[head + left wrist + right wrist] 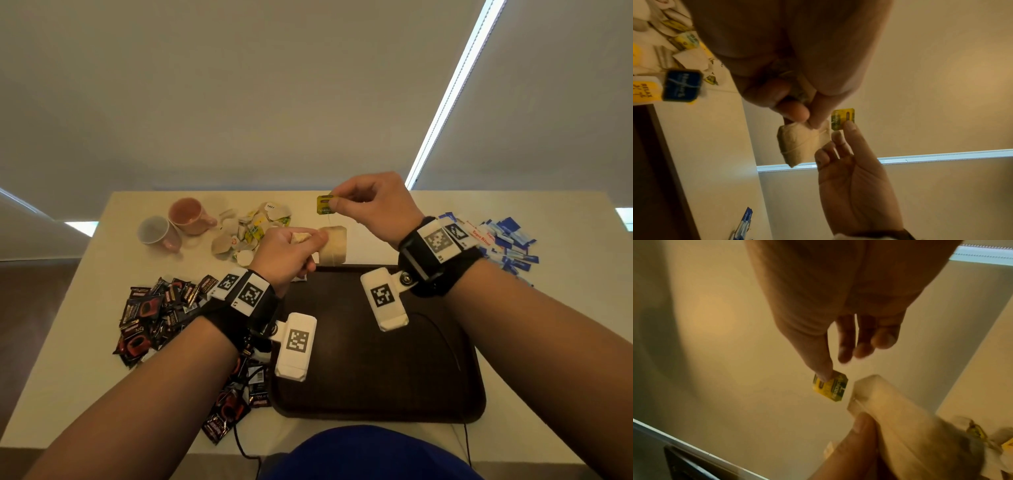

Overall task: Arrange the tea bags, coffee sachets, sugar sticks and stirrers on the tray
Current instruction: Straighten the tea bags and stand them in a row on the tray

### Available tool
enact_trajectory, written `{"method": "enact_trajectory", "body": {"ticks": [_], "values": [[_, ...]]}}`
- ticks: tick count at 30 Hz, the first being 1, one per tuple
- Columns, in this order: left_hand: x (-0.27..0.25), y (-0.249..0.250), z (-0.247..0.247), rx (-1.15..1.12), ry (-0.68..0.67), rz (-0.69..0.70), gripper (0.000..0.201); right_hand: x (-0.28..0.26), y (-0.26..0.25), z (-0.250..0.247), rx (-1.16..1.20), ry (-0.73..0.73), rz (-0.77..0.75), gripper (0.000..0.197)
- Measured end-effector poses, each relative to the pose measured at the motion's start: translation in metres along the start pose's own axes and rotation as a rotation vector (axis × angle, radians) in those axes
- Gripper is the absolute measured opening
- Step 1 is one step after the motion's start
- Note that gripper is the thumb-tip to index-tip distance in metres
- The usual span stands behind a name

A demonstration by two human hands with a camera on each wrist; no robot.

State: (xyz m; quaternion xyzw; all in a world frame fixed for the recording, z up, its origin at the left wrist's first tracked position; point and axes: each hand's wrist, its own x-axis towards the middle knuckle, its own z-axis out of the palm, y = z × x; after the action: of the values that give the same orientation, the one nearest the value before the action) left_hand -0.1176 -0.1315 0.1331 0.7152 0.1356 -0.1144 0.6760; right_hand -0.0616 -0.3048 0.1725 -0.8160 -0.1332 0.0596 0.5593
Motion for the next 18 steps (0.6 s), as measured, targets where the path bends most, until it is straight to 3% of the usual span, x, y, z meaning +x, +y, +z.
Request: {"method": "enact_trajectory", "body": {"ticks": [10,14,18], "values": [[0.004,0.004,0.004,0.013,0.046,0.054,0.013,-0.024,-0.008,0.001,0.203,-0.091,0.056,0.020],[0.003,0.004,0.003,0.018,0.060,0.050,0.010,-0.031,-0.003,0.000,0.091,-0.107,0.056,0.010],[0.003,0.004,0.000,0.055,0.071,0.061,0.017,-0.034,0.004,-0.001,-0.028,-0.103,0.127,0.017]]}}
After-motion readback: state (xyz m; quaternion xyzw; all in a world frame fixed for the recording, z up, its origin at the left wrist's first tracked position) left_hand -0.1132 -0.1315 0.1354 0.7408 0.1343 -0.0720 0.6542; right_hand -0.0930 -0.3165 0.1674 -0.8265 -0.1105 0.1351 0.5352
